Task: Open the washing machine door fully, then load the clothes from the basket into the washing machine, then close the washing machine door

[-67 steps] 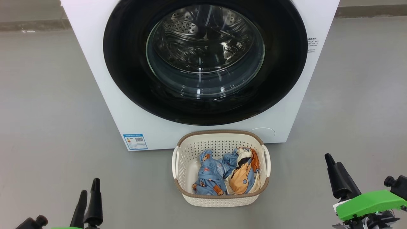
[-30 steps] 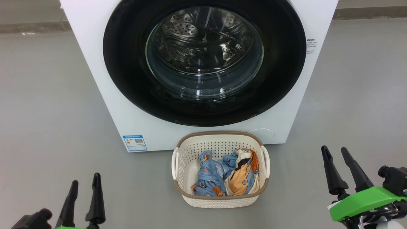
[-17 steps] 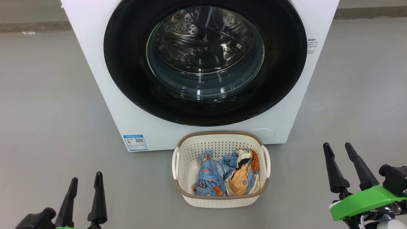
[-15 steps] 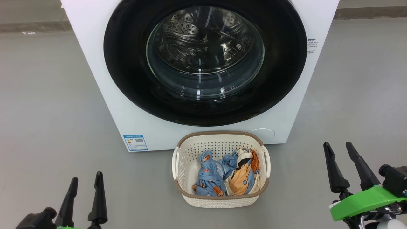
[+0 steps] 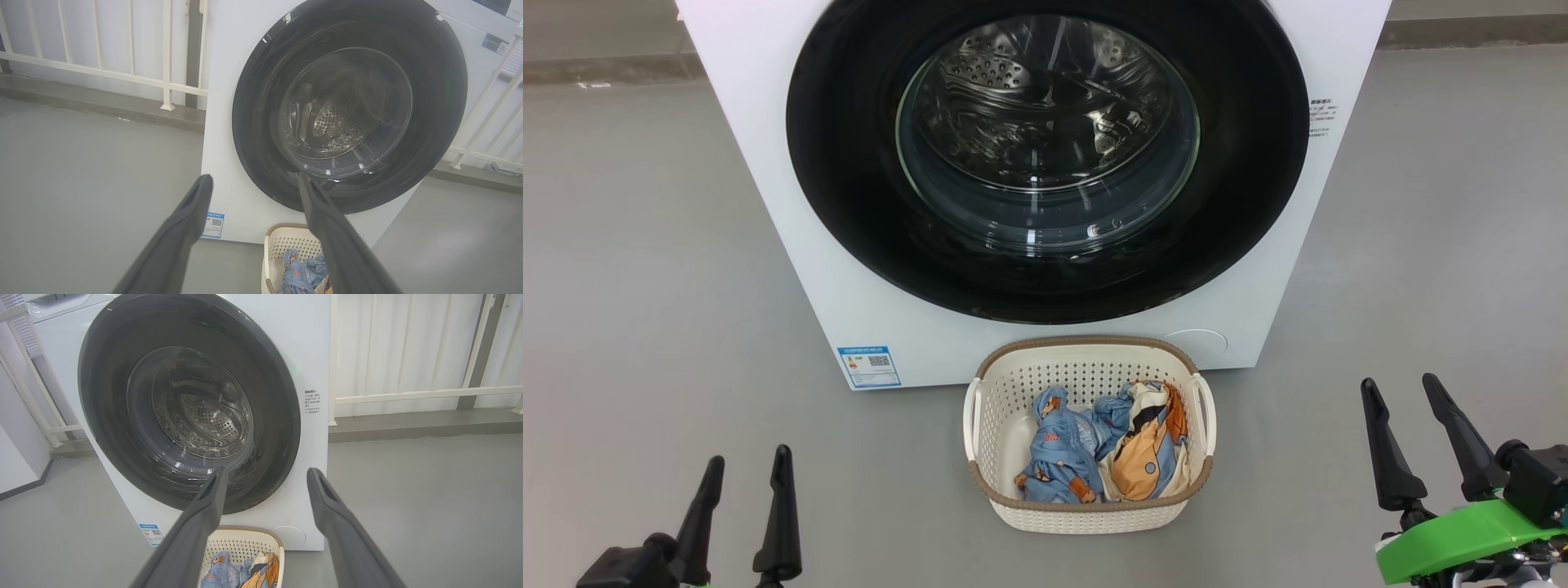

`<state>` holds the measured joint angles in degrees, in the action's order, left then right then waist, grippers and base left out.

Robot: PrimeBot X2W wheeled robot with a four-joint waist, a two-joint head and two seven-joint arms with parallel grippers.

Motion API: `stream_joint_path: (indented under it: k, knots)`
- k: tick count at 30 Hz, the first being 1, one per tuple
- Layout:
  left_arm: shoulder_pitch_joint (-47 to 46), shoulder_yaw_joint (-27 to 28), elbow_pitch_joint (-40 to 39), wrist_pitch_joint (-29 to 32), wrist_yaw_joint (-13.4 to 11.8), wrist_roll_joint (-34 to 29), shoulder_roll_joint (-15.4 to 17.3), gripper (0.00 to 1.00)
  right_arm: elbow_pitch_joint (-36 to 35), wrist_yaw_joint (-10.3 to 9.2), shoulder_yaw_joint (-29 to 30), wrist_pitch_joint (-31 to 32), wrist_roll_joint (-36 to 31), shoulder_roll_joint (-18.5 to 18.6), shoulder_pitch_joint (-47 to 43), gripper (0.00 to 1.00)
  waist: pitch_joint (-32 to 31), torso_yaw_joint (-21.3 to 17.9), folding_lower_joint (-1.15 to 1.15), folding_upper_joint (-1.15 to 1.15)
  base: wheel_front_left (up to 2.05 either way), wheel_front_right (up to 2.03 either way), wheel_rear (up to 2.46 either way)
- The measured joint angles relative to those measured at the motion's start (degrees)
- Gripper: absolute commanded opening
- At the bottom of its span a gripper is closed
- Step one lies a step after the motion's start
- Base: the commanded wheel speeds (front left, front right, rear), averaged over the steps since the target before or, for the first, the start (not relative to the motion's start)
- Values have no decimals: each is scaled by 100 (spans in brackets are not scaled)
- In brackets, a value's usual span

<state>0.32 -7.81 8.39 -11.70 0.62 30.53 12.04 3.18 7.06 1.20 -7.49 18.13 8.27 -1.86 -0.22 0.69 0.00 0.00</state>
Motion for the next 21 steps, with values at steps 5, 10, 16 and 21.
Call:
stream_joint_path:
  k: [5, 10, 16, 21]
  knots:
    - [0, -31, 12, 0, 0, 0, 1, 100, 1, 0, 45, -1, -4, -30, -14, 100, 7, -7, 0, 0, 0, 0, 0]
    - [0, -43, 19, 1, 0, 1, 37, 100, 0, 0, 55, -24, -7, -51, -14, 100, 12, -14, 0, 0, 0, 0, 0]
    - [0, -62, 41, 2, -1, 1, 81, 100, -1, 0, 56, -25, -8, -63, -14, 100, 24, -17, 0, 0, 0, 0, 0]
    - [-1, -156, 36, 18, -52, -99, 138, 100, -11, 0, 54, -25, -9, -64, -13, 100, 68, -18, 0, 0, 12, 12, -24]
